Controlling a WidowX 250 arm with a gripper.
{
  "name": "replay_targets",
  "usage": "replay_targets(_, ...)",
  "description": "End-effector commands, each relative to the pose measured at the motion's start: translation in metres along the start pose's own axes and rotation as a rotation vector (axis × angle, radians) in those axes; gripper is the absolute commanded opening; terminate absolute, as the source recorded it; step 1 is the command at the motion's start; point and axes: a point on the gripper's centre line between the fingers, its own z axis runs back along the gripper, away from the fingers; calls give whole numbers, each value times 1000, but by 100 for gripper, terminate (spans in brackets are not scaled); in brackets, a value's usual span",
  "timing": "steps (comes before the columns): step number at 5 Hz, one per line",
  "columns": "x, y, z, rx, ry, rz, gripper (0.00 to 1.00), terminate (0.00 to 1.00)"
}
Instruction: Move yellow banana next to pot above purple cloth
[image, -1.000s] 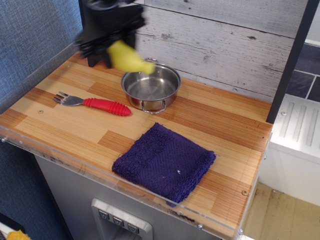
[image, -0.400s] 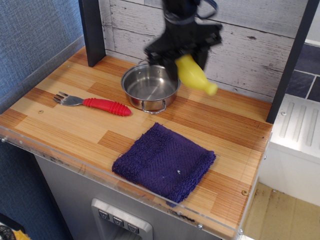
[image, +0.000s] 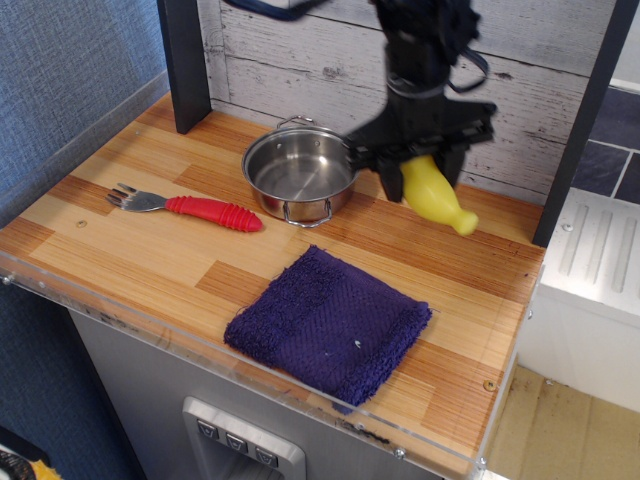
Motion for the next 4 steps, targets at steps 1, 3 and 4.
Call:
replay_targets(1, -15, -14, -2, -17, -2, -52, 0, 0)
replay_targets(3, -21, -11, -18, 16, 11, -57, 0, 0)
replay_targets(4, -22, -10, -19, 34, 13, -41, 0, 0)
